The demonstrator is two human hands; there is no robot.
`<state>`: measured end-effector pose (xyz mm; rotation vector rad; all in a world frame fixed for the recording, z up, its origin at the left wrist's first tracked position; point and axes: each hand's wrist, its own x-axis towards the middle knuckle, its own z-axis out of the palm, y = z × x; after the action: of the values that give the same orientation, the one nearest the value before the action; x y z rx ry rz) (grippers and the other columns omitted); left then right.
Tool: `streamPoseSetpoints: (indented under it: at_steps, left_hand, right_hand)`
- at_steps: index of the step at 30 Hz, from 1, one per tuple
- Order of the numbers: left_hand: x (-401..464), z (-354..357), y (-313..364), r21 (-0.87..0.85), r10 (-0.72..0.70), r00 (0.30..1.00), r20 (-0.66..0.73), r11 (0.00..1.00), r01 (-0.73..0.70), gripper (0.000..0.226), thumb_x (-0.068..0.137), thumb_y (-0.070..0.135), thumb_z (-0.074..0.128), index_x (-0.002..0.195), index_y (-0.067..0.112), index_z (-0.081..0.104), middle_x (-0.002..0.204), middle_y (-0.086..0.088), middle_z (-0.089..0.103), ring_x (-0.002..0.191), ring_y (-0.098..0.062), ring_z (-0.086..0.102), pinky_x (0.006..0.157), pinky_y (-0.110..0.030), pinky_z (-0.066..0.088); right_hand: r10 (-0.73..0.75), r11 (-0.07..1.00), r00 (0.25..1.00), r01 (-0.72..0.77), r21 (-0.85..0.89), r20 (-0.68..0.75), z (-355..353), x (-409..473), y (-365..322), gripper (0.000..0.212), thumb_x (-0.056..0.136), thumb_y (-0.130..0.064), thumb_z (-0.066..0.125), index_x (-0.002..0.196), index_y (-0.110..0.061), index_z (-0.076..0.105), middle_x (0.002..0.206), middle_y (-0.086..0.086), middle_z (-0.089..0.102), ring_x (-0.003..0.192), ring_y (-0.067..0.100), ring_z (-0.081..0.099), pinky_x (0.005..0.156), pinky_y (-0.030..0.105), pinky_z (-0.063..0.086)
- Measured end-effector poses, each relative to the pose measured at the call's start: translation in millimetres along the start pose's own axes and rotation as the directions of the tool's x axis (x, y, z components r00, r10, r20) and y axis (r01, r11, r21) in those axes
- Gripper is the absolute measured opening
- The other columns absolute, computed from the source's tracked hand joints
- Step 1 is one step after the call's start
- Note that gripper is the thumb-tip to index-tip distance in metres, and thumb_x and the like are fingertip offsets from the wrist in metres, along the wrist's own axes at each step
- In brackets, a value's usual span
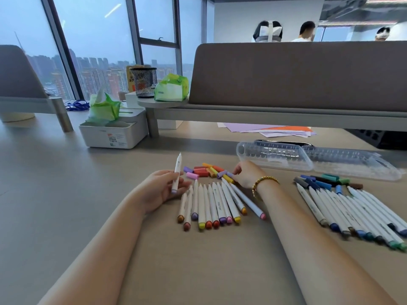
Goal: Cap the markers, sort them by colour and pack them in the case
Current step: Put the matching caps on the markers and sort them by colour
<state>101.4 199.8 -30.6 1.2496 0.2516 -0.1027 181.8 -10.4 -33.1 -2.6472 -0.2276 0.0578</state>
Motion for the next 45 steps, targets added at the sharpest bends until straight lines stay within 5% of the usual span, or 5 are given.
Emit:
streamPoseSetpoints:
  at_steps: [6, 12, 16, 26, 45]
  left_hand:
    - [3.7, 2.3, -1.9, 0.006, 0.041, 0.999, -0.012, 0.999, -0.041, 0.015, 0.098, 0.007, 0.043, 0.107, -0.001, 0.051, 0.078, -0.011, 0.055, 0.068, -0.017, 0.064, 0.066, -0.029, 0.058]
    - [-3.9, 9.5, -4.5, 0.040, 0.128, 0.986, -0.105, 0.991, -0.125, 0.013, 0.098, 0.009, 0.043, 0.098, 0.003, 0.054, 0.069, -0.006, 0.049, 0.047, -0.009, 0.053, 0.045, -0.020, 0.052]
    - [-12.5, 13.8, -6.1, 0.225, 0.154, 0.981, -0.121, 0.966, -0.124, 0.020, 0.100, 0.023, 0.040, 0.094, 0.009, 0.052, 0.063, -0.001, 0.041, 0.043, -0.008, 0.033, 0.036, -0.017, 0.030]
    - [-47.1, 20.8, -11.7, 0.560, 0.349, 0.937, -0.015, 0.779, -0.281, 0.024, 0.096, 0.034, 0.046, 0.087, 0.021, 0.065, 0.064, 0.002, 0.040, 0.052, -0.009, 0.032, 0.046, -0.018, 0.029]
    - [-42.4, 18.2, -17.1, 0.774, 0.367, 0.912, 0.182, 0.519, -0.363, 0.016, 0.094, 0.031, 0.052, 0.092, 0.028, 0.067, 0.065, 0.003, 0.051, 0.061, -0.010, 0.043, 0.062, -0.022, 0.037]
  right_hand:
    - [0.012, 0.996, 1.000, -0.012, -0.084, 0.005, -1.8, -3.5, 0.3, 0.039, 0.096, -0.036, 0.047, 0.093, -0.002, 0.066, 0.081, 0.011, 0.061, 0.073, 0.021, 0.055, 0.057, 0.025, 0.039]
    - [0.017, 0.942, 0.997, 0.009, 0.334, -0.074, -8.0, -14.9, 5.8, 0.016, 0.097, -0.028, 0.046, 0.101, -0.012, 0.048, 0.088, 0.003, 0.065, 0.092, 0.019, 0.062, 0.089, 0.037, 0.048]
    - [-0.103, 0.849, 0.987, 0.152, 0.506, -0.123, -11.3, -36.0, -7.3, 0.016, 0.096, -0.028, 0.050, 0.101, -0.013, 0.048, 0.088, 0.001, 0.065, 0.079, 0.009, 0.059, 0.067, 0.014, 0.047]
    - [-0.022, 0.057, 0.998, 0.056, 0.997, -0.055, -1.6, -69.4, -38.8, 0.018, 0.095, -0.009, 0.050, 0.093, -0.011, 0.068, 0.074, 0.002, 0.053, 0.067, 0.011, 0.049, 0.063, 0.025, 0.048]
    - [-0.130, 0.410, 0.991, 0.063, 0.910, -0.010, -4.6, -82.4, -20.2, 0.022, 0.097, -0.005, 0.044, 0.089, -0.007, 0.064, 0.056, -0.008, 0.061, 0.045, 0.001, 0.051, 0.046, 0.013, 0.042]
